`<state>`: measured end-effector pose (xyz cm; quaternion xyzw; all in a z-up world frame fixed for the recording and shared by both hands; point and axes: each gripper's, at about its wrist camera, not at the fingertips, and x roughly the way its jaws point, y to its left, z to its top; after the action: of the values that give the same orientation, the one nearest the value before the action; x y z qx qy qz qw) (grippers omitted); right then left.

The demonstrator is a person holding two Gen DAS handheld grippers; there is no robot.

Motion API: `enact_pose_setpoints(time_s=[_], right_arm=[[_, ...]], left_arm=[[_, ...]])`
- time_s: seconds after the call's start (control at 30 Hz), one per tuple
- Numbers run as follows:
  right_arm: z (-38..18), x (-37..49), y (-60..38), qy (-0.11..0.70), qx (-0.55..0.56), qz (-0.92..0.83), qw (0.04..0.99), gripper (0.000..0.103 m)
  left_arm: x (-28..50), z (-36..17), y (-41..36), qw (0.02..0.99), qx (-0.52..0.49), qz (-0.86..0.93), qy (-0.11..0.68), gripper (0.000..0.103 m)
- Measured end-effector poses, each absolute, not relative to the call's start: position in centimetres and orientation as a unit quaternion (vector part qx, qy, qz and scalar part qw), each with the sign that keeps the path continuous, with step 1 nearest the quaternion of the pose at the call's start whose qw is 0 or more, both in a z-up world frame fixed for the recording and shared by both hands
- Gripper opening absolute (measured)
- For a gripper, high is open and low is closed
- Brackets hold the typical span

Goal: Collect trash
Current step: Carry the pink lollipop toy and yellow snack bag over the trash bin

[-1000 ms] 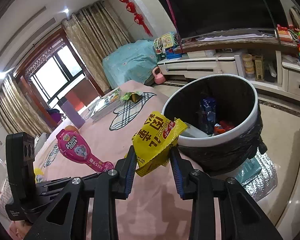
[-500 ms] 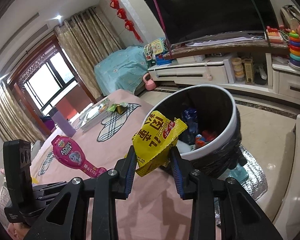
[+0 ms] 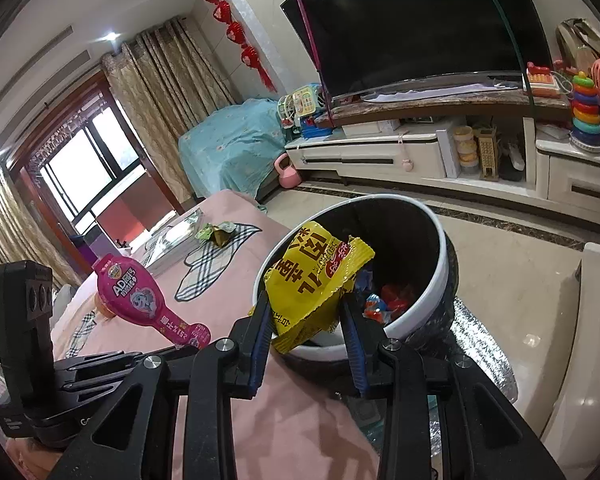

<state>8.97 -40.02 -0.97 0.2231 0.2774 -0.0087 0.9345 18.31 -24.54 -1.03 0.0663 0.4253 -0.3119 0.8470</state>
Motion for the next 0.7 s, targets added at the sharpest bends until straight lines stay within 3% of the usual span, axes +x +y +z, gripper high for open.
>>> enact_pose_setpoints(time_s=[0.7], right_arm=[[-0.8,11.2,-42.1,0.287,0.206,-0.015,0.935,0.034]], left_arm=[[20.7,-1.1,-29.1,0.841,0.096,-0.320,0.426,0.003]])
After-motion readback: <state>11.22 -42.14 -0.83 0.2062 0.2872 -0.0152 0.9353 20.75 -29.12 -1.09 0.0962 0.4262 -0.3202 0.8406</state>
